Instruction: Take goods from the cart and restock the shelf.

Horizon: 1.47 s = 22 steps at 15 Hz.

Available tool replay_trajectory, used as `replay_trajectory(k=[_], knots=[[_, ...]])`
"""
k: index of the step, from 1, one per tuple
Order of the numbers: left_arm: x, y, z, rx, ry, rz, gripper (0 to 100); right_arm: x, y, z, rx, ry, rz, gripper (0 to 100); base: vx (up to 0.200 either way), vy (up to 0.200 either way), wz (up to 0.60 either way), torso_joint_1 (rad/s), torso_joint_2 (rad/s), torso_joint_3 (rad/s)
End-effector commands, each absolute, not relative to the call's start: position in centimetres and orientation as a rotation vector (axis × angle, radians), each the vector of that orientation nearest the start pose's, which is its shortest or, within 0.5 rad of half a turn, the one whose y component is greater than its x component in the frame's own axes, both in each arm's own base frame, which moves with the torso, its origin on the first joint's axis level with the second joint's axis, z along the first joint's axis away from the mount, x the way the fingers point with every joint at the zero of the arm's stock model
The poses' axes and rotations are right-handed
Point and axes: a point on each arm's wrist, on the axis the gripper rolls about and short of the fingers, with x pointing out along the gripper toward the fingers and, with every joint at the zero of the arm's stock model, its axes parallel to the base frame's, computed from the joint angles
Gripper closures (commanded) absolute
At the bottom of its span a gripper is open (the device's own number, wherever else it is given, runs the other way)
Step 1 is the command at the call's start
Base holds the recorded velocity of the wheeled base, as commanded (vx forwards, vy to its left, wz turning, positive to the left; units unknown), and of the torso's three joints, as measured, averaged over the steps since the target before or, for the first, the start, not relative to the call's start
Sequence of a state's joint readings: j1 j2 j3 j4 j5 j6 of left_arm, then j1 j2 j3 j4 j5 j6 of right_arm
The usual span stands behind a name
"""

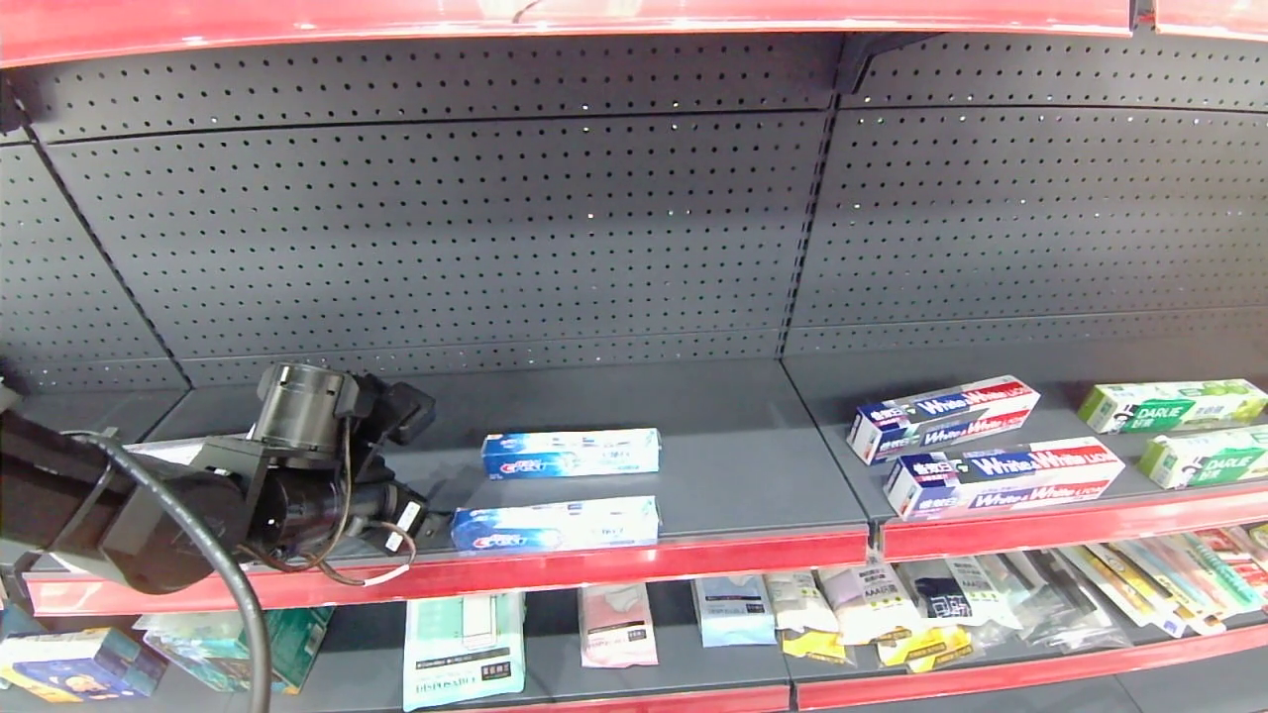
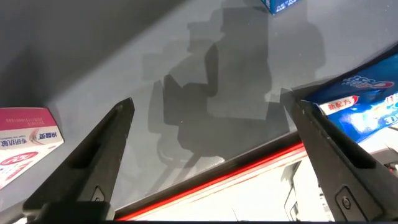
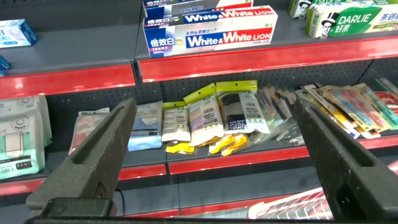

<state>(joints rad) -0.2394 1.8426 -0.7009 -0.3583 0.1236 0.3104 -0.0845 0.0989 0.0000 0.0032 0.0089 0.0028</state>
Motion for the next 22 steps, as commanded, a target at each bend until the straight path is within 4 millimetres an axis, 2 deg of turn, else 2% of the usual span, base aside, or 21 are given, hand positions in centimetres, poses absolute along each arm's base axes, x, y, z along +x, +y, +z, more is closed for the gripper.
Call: replay_trajectory(k=[1,4,6,7,8,9,10,11,12,13,14,15,16,17,18,20,22], knots=[[28.7,-5.3,9.9,0.415,0.725,-0.181,0,-1.5,0.1,7.7,0.008,0.103,-0.075,0,0.0,0.0,0.0,0.0,0.0,0.0],[27.7,-3.0,12.1,0.387,0.667,-0.111,0,-1.5,0.1,7.7,0.008,0.104,-0.074,0,0.0,0.0,0.0,0.0,0.0,0.0],[24.8,-1.5,14.4,0.364,0.62,-0.069,0,-1.5,0.1,7.7,0.008,0.103,-0.075,0,0.0,0.0,0.0,0.0,0.0,0.0],[20.1,-0.5,16.0,0.339,0.594,-0.068,0,-1.5,0.1,7.7,0.008,0.103,-0.075,0,0.0,0.0,0.0,0.0,0.0,0.0],[15.7,-0.1,16.7,0.323,0.561,-0.081,0,-1.5,0.1,7.7,0.008,0.103,-0.074,0,0.0,0.0,0.0,0.0,0.0,0.0],[13.2,-0.1,17.0,0.314,0.534,-0.094,0,-1.5,0.1,7.7,0.008,0.103,-0.075,0,0.0,0.0,0.0,0.0,0.0,0.0],[6.5,-0.2,17.0,0.286,0.431,-0.155,0,-1.5,0.1,7.7,0.008,0.103,-0.074,0,0.0,0.0,0.0,0.0,0.0,0.0],[3.2,-0.5,17.0,0.242,0.322,-0.251,0,-1.5,0.1,7.7,0.008,0.103,-0.075,0,0.0,0.0,0.0,0.0,0.0,0.0],[1.5,-0.6,16.9,0.181,0.257,-0.321,0,-1.5,0.1,7.7,0.008,0.103,-0.074,0,0.0,0.0,0.0,0.0,0.0,0.0],[-1.5,-0.9,15.8,-0.018,0.166,-0.419,0,-1.5,0.1,7.7,0.008,0.104,-0.074,0,0.0,0.0,0.0,0.0,0.0,0.0],[-2.7,-0.8,14.2,-0.12,0.145,-0.389,0,-1.5,0.1,7.7,0.008,0.104,-0.075,0,0.0,0.0,0.0,0.0,0.0,0.0],[-3.1,-0.7,12.1,-0.149,0.133,-0.326,0,-1.5,0.1,7.7,0.008,0.103,-0.075,0,0.0,0.0,0.0,0.0,0.0,0.0],[-3.6,-0.5,10.0,-0.13,0.076,-0.255,0,-1.5,0.1,7.7,0.008,0.103,-0.075,0,0.0,0.0,0.0,0.0,0.0,0.0],[-3.3,-0.4,8.5,-0.111,0.091,-0.216,0,-1.5,0.1,7.7,0.008,0.103,-0.075,0,0.0,0.0,0.0,0.0,0.0,0.0],[-3.0,-0.3,8.8,-0.121,0.038,-0.176,0,-1.5,0.1,7.7,0.008,0.103,-0.075,0,0.0,0.0,0.0,0.0,0.0,0.0],[-3.0,-0.3,8.8,-0.155,0.043,-0.144,0,-1.5,0.2,7.8,0.008,0.109,-0.055,0,0.0,0.0,0.0,0.0,0.0,0.0],[-3.0,-0.1,8.6,-0.149,0.036,-0.064,0,-1.7,0.0,7.7,0.0,0.077,0.054,0,0.0,0.0,0.0,0.0,0.0,0.0]])
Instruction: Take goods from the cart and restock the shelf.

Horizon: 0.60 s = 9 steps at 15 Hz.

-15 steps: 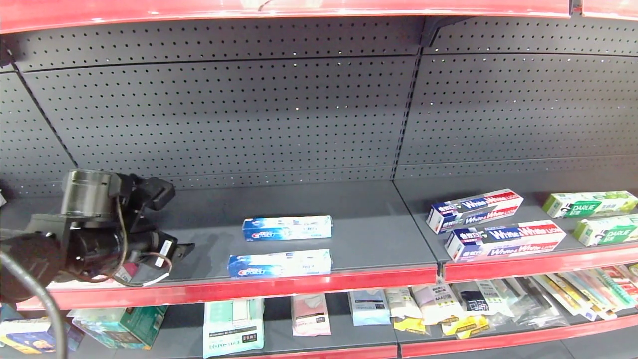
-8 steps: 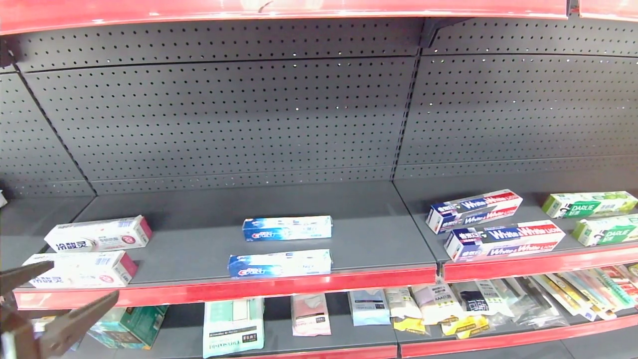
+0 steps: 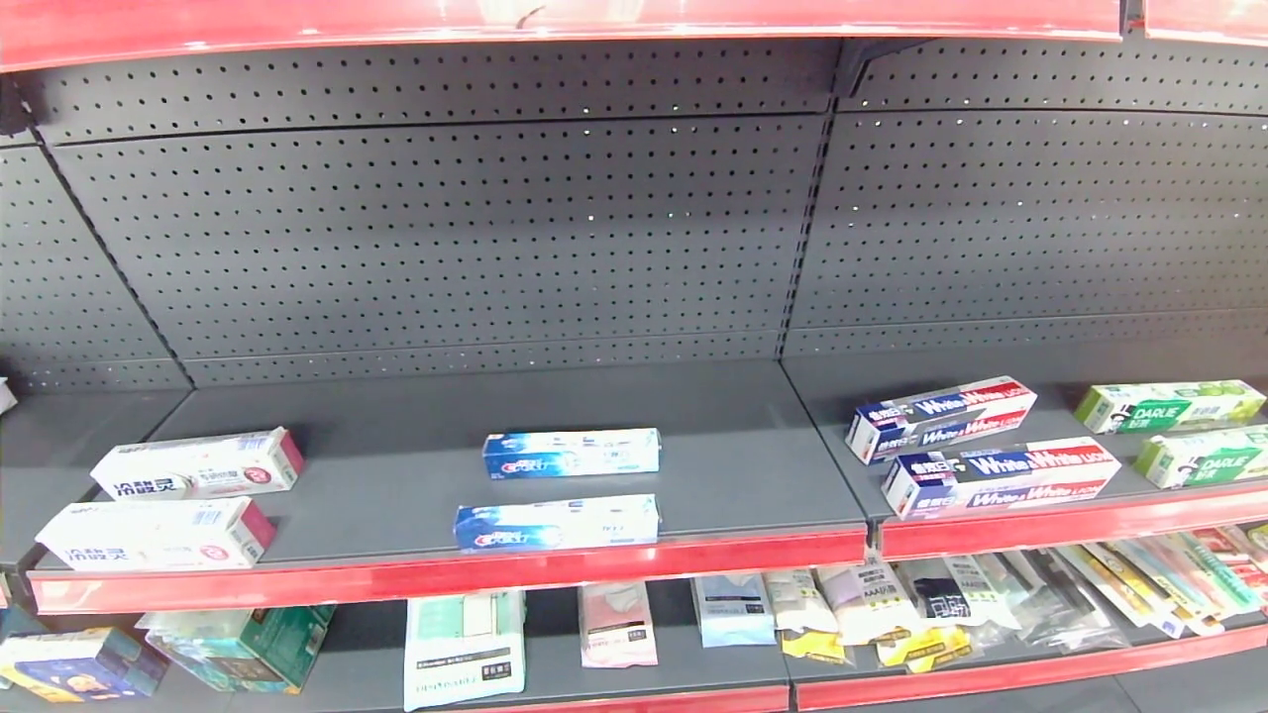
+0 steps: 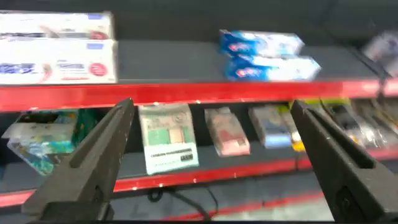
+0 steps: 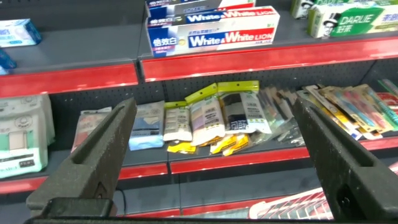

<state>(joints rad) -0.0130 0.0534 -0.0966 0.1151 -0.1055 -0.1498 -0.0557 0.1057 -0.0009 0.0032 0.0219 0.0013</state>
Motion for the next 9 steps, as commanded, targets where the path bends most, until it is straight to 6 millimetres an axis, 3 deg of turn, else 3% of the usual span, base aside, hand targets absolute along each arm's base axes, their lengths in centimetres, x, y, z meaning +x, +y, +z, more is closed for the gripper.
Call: replay_trajectory(k=[1,9], knots=[[-2.93,0.08,8.61,-0.148,0.027,0.011,0,-2.15,0.05,7.57,0.0,0.018,0.023,0,0.0,0.0,0.0,0.0,0.0,0.0],[-2.74,0.49,8.31,-0.133,0.001,0.192,0,-2.28,0.05,7.53,0.0,0.002,0.018,0,0.0,0.0,0.0,0.0,0.0,0.0]])
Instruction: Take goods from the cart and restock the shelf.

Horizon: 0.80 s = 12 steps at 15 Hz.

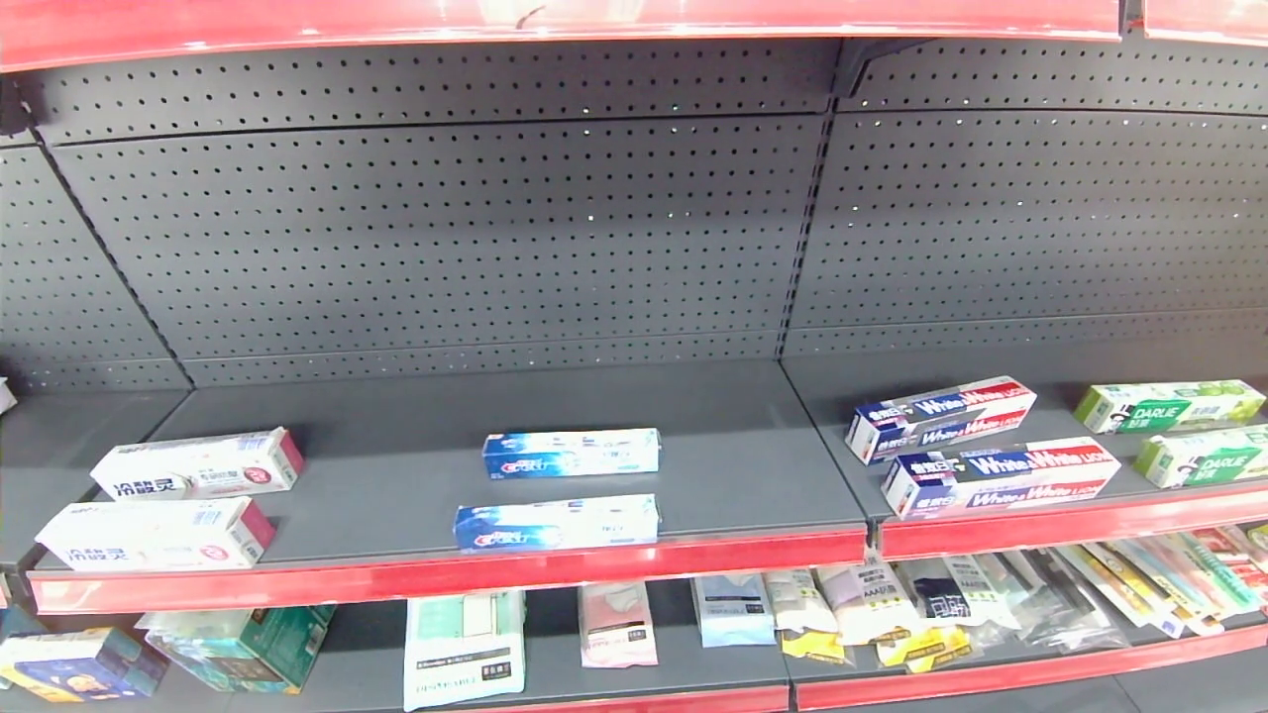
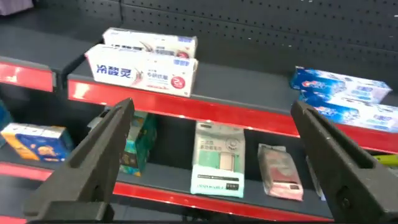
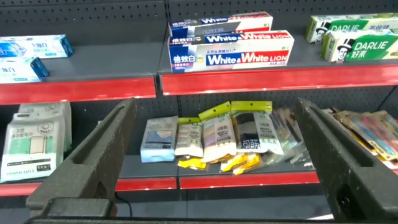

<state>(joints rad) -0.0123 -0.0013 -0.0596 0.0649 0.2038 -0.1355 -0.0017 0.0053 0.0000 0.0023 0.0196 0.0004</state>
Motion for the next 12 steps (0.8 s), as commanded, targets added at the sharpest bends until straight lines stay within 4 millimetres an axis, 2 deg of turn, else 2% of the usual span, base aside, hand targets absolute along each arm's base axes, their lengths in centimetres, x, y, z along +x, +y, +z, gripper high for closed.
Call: replay_trajectory(k=[1,3,9,12], knots=[[-2.7,0.48,8.26,-0.132,-0.002,0.189,0,-2.28,0.05,7.52,0.0,0.003,0.018,0,0.0,0.0,0.0,0.0,0.0,0.0],[-2.33,0.41,8.01,-0.136,-0.053,0.153,0,-2.28,0.04,7.52,-0.002,0.003,0.014,0,0.0,0.0,0.0,0.0,0.0,0.0],[-2.31,0.38,7.97,-0.121,-0.05,0.142,0,-2.28,0.04,7.52,0.002,0.003,0.014,0,0.0,0.0,0.6,0.006,0.0,0.005],[-2.31,0.38,7.97,-0.12,-0.05,0.14,0,-2.28,0.04,7.52,0.002,0.003,0.015,0,0.0,0.0,0.0,0.0,0.0,0.0]])
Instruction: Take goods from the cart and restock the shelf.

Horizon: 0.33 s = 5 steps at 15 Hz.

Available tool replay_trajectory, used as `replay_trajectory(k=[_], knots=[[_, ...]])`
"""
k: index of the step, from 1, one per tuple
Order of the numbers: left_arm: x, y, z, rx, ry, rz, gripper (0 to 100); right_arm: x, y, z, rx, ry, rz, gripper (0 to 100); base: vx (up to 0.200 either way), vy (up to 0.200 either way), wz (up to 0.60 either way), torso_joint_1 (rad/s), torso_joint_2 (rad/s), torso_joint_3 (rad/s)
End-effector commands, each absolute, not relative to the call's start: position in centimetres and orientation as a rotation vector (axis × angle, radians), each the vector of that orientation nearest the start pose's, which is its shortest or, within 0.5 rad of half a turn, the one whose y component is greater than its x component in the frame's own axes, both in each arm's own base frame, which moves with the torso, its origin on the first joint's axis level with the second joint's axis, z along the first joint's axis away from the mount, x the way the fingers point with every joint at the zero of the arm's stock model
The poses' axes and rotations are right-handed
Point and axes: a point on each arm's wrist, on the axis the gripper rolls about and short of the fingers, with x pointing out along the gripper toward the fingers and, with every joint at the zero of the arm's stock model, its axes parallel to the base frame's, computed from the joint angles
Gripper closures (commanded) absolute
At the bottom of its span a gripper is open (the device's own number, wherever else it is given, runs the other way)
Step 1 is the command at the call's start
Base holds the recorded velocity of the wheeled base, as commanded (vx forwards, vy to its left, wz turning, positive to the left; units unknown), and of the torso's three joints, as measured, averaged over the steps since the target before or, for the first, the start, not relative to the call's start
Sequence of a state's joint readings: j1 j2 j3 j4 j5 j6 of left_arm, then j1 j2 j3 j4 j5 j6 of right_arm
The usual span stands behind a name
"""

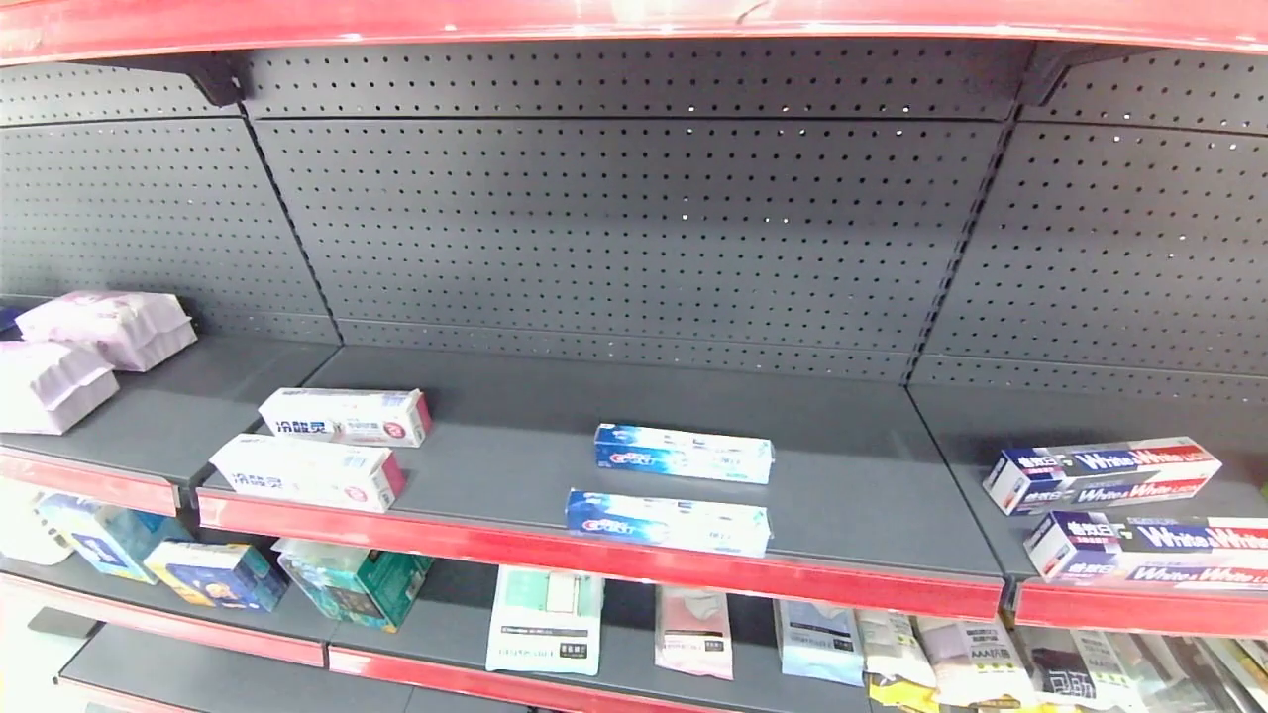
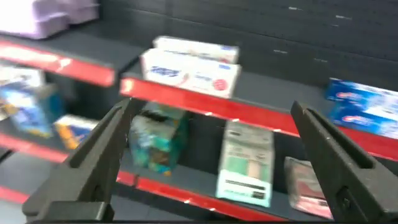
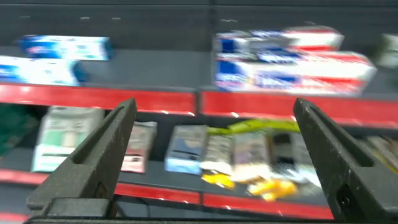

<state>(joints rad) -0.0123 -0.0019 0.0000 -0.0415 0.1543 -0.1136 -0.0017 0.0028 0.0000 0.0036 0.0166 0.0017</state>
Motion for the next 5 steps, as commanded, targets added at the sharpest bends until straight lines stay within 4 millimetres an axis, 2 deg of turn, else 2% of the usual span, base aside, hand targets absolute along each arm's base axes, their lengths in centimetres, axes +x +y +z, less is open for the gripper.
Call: replay_trajectory(k=[1,3,5], knots=[[-2.3,0.31,7.99,-0.087,-0.048,0.112,0,-2.28,0.04,7.52,0.002,0.003,0.015,0,0.0,0.0,0.0,0.0,0.0,0.0],[-2.29,0.06,7.56,0.003,0.002,0.0,0,-2.28,0.04,7.52,-0.002,0.003,0.014,0,0.0,0.0,0.0,0.0,0.0,0.0],[-2.28,0.24,7.57,0.015,-0.001,-0.109,0,-2.29,-0.01,7.56,-0.003,0.002,-0.012,0,0.0,0.0,0.0,0.0,0.0,0.0]])
